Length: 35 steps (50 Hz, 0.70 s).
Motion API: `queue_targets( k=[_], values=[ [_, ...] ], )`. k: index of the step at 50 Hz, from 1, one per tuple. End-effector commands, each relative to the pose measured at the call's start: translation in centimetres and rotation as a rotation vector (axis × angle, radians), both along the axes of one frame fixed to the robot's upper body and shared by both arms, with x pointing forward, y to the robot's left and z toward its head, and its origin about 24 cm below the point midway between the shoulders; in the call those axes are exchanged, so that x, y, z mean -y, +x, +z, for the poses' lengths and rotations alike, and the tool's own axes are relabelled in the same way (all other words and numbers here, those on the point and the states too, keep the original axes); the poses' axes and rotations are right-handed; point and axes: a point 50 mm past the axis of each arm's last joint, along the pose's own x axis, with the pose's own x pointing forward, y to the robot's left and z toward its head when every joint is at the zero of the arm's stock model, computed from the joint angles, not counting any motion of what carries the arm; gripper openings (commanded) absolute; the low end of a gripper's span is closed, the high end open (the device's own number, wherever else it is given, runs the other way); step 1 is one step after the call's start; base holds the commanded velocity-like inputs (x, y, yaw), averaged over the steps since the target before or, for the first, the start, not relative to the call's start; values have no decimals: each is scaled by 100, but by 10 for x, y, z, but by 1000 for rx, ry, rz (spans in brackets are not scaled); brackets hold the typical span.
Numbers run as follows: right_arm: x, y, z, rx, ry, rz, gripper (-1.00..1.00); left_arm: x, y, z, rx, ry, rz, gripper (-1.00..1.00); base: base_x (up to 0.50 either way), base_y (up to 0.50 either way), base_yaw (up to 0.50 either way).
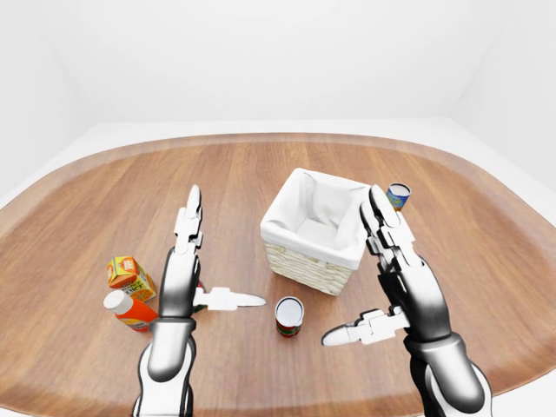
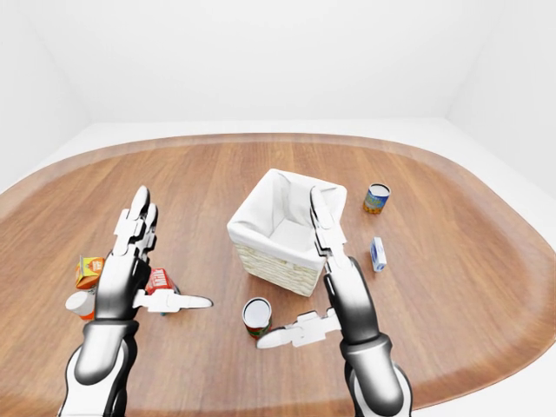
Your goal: Pick the milk and place it in the basket.
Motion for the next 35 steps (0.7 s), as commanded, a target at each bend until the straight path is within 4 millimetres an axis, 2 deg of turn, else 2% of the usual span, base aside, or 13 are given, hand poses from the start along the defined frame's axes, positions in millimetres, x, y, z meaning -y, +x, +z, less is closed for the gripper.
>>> queue_targets(
  k=[1, 4, 6, 7, 11, 16, 18, 25, 31, 35],
  values=[
    [0, -1, 0, 6, -1, 1, 100, -20, 17, -7, -9, 106, 150, 100, 0, 0, 0],
    [0, -1, 1, 4, 0, 0, 100, -32, 22, -7, 26, 204, 204, 100, 0, 0, 0],
    [0, 0, 0, 2, 3, 0, 100, -31, 13, -1, -49, 84, 27, 100, 0, 0, 0],
    [0, 1, 0, 2, 3, 0, 100, -31, 12, -1, -48, 82, 22, 100, 0, 0, 0],
    [0, 1, 0, 3, 4, 0, 100, -42, 3, 8, -37, 153, 32, 100, 0, 0, 0],
    [1, 1, 0, 2, 6, -1, 100, -67, 7, 4, -66, 280, 148, 100, 0, 0, 0],
    [-1, 1, 0, 9, -5, -7, 100, -71, 5, -2, -126, 216, 93, 100, 0, 0, 0],
    [1, 0, 2, 9, 2, -6, 100, -78, 4, -20, -160, 265, 131, 100, 0, 0, 0],
    [1, 0, 2, 10, 4, -7, 100, -82, 5, -27, -176, 276, 140, 100, 0, 0, 0],
    [0, -1, 2, 12, 5, -2, 100, -86, 14, -43, -212, 285, 160, 100, 0, 0, 0]
  ],
)
